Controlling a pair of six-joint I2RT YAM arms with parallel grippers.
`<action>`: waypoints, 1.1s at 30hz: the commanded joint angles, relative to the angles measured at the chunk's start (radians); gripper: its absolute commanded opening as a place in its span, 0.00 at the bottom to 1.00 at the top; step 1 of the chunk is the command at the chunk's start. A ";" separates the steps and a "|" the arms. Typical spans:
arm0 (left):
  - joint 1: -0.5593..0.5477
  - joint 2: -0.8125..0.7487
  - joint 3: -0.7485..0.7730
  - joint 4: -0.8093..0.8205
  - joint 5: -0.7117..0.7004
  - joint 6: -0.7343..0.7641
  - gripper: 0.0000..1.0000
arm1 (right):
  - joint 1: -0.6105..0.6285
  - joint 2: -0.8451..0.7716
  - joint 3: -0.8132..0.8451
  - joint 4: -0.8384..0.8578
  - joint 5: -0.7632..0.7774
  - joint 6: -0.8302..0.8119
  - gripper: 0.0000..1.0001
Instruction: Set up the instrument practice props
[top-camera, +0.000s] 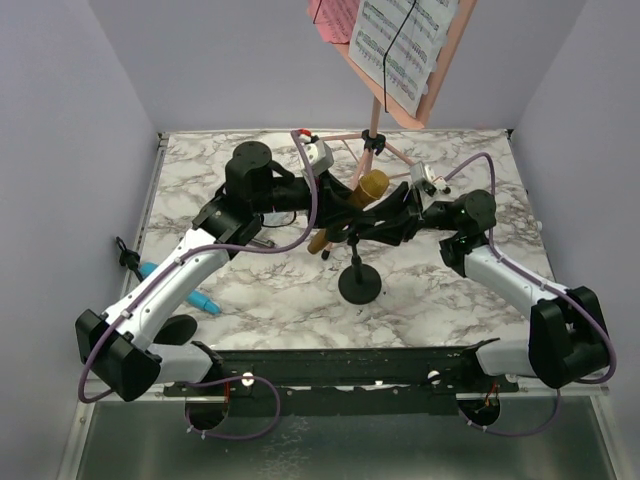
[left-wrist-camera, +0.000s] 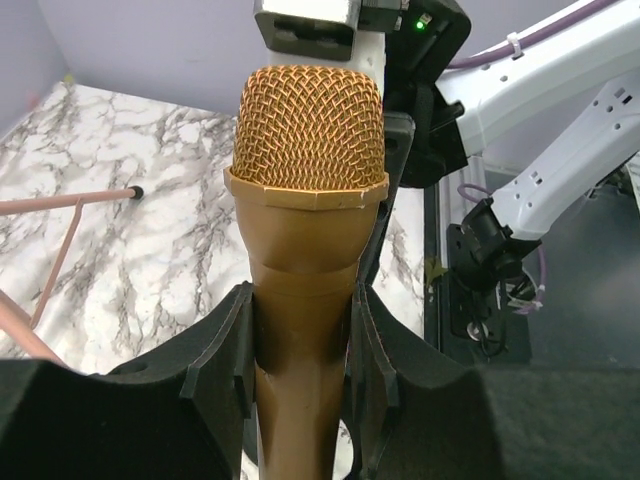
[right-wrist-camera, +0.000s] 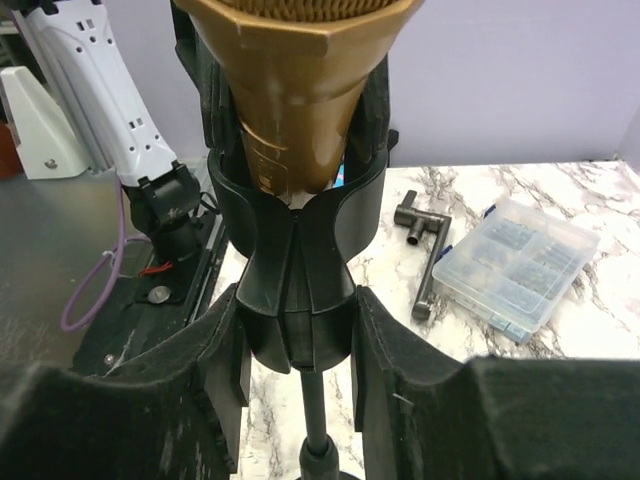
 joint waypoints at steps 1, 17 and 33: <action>-0.008 -0.063 -0.118 0.223 -0.035 -0.080 0.00 | 0.007 -0.027 -0.012 -0.063 0.079 -0.006 0.26; -0.017 -0.113 -0.219 0.476 -0.214 -0.187 0.00 | 0.006 -0.289 -0.136 -0.455 0.447 -0.019 1.00; -0.141 0.029 -0.092 0.566 -0.436 -0.165 0.00 | 0.030 -0.495 -0.369 -0.471 0.678 -0.164 0.88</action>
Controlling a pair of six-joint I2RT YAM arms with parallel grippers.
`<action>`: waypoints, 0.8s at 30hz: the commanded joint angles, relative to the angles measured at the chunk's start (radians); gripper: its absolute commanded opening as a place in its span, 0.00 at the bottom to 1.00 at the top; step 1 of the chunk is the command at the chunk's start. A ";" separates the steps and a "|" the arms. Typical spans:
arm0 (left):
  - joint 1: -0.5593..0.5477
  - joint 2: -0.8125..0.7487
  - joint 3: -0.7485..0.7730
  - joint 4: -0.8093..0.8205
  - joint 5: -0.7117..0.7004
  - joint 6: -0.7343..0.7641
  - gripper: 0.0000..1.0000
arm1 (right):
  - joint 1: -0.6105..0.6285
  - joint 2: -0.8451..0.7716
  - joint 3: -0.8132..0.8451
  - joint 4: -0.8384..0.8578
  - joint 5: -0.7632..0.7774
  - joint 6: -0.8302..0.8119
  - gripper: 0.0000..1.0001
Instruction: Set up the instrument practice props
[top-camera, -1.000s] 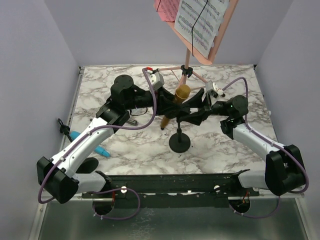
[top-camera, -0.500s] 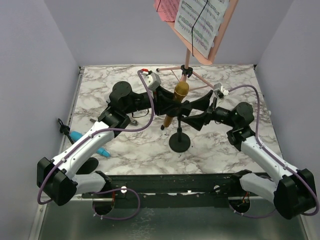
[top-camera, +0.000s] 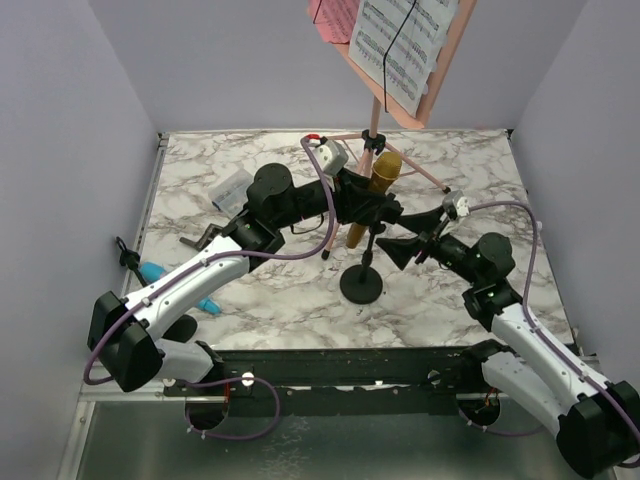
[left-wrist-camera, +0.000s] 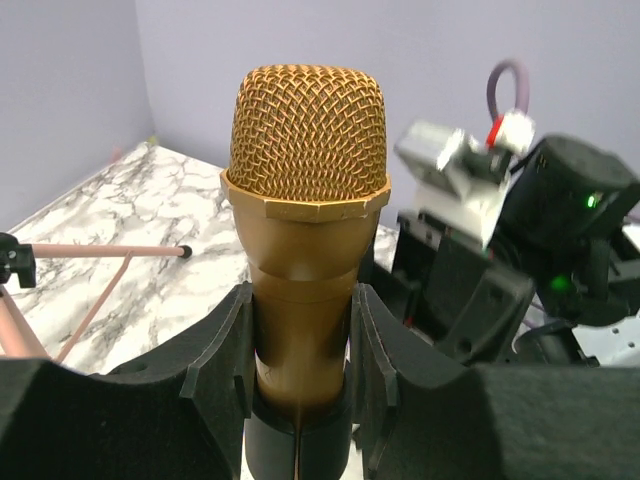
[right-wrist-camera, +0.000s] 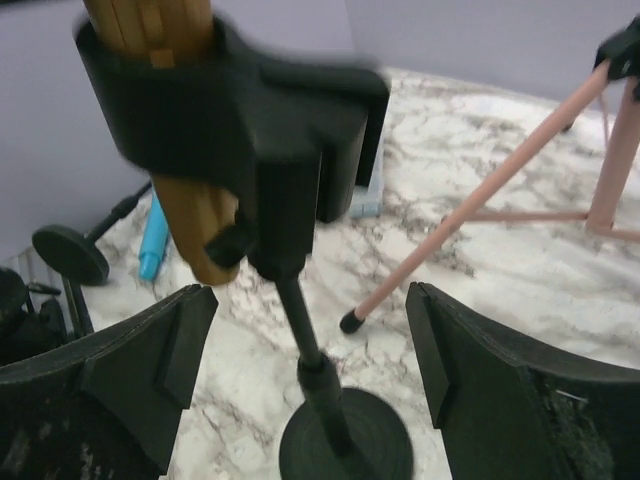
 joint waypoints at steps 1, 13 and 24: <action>-0.014 0.009 0.069 0.146 -0.063 -0.013 0.00 | 0.033 0.010 -0.139 0.150 -0.007 -0.033 0.87; -0.030 -0.002 0.038 0.144 -0.078 -0.011 0.00 | 0.271 0.234 -0.150 0.378 0.580 -0.102 0.51; -0.034 -0.038 -0.040 0.137 0.016 0.020 0.00 | 0.272 0.262 -0.159 0.384 0.405 -0.177 0.72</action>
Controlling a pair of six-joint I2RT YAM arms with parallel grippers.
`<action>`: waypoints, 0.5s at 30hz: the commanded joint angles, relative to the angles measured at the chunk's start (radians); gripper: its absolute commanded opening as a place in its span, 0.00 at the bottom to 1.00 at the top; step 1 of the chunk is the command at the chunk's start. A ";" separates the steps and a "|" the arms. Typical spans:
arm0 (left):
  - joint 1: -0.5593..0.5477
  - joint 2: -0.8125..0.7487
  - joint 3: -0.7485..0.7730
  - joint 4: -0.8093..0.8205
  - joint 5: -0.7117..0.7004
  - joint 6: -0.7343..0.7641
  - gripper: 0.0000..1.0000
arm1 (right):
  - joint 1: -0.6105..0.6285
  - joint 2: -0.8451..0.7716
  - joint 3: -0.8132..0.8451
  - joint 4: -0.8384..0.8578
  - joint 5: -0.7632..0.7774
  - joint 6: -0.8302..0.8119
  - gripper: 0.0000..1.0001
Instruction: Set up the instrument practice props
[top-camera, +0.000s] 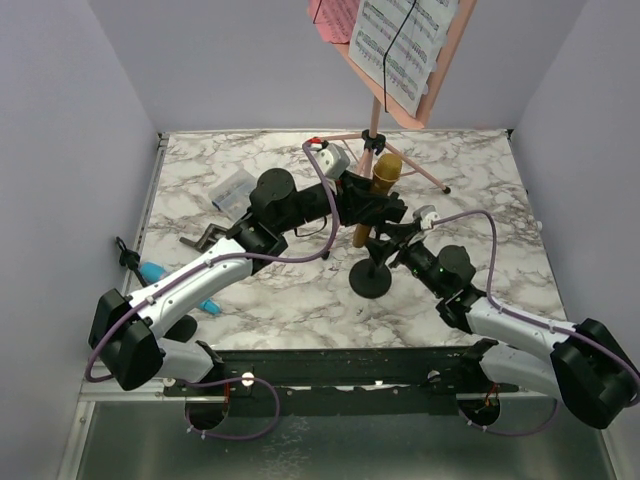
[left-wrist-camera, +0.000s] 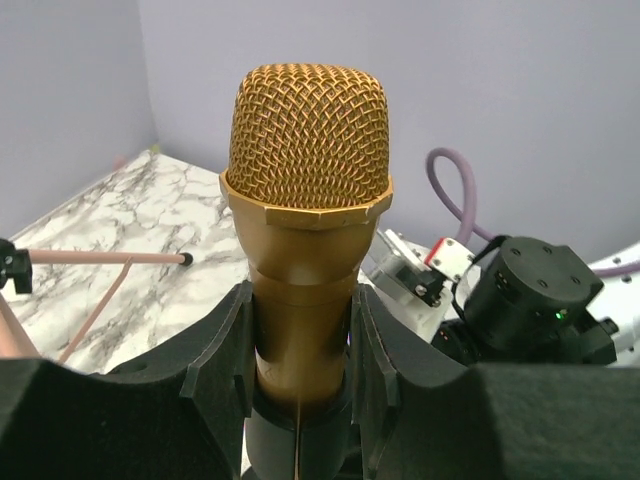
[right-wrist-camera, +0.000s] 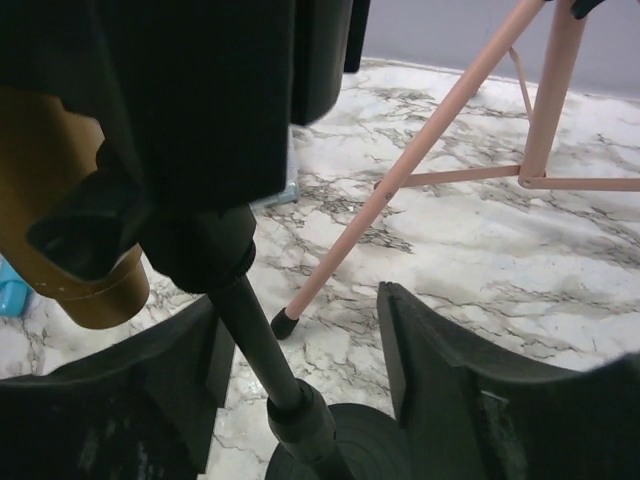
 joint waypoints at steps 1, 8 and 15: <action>-0.011 -0.064 -0.036 0.076 0.082 0.030 0.00 | 0.003 -0.007 -0.018 0.040 -0.107 -0.043 0.79; -0.014 -0.072 -0.038 0.004 0.094 0.066 0.00 | 0.002 -0.265 -0.080 -0.126 0.026 0.166 0.95; -0.015 -0.060 -0.001 -0.074 0.102 0.070 0.04 | 0.002 -0.415 0.040 -0.307 -0.112 0.168 1.00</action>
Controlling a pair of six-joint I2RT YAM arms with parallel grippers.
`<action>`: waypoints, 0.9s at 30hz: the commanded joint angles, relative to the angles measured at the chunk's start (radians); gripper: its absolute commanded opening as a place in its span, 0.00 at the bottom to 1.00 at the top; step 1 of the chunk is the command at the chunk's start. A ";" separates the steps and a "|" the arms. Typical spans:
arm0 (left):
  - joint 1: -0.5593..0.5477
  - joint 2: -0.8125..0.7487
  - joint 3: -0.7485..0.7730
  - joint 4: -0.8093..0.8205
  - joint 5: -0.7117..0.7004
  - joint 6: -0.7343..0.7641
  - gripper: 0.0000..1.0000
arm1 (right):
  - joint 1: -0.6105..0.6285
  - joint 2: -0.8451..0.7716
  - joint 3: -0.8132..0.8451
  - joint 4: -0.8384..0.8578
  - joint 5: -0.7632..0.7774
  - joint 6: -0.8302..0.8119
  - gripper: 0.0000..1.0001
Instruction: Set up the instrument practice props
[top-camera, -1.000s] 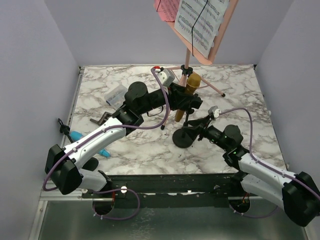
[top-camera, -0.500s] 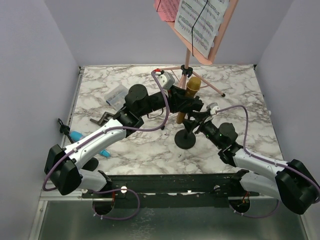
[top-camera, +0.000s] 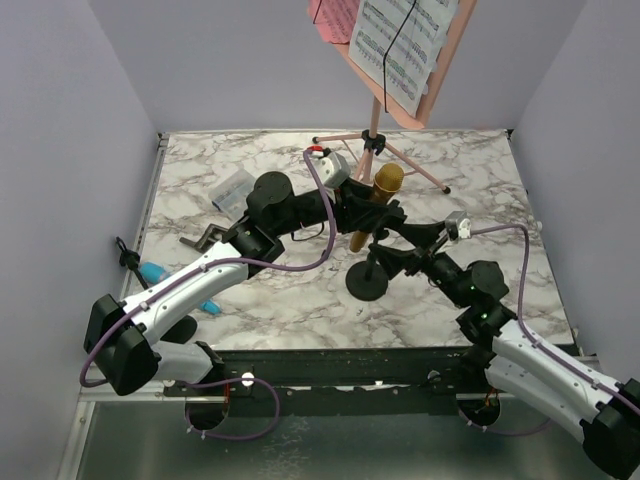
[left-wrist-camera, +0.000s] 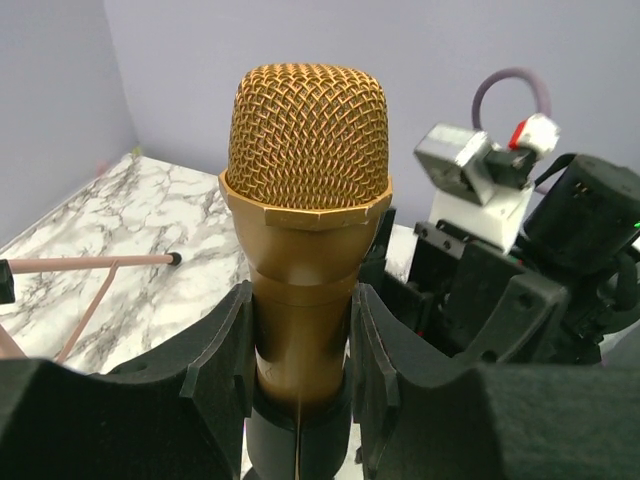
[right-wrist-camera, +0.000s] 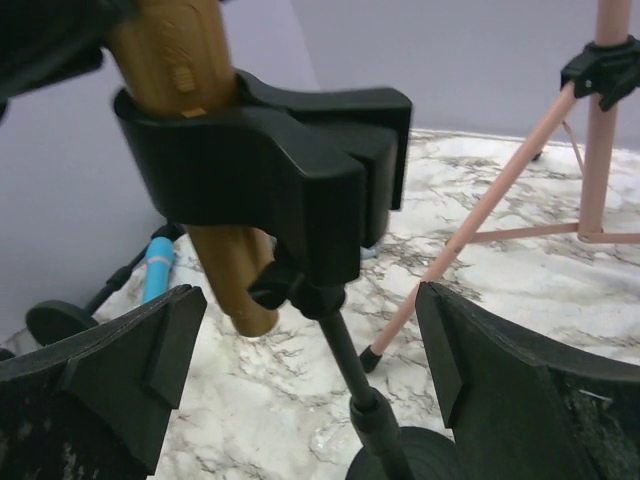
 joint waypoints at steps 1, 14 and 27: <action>-0.005 -0.021 0.046 -0.086 0.029 0.013 0.12 | 0.002 -0.085 0.093 -0.187 -0.030 0.018 1.00; -0.001 0.003 0.103 -0.251 -0.066 -0.122 0.99 | 0.002 -0.056 0.204 -0.415 0.063 0.060 1.00; -0.010 0.079 0.102 -0.253 -0.040 -0.117 0.78 | 0.002 -0.121 0.177 -0.554 0.010 0.049 0.79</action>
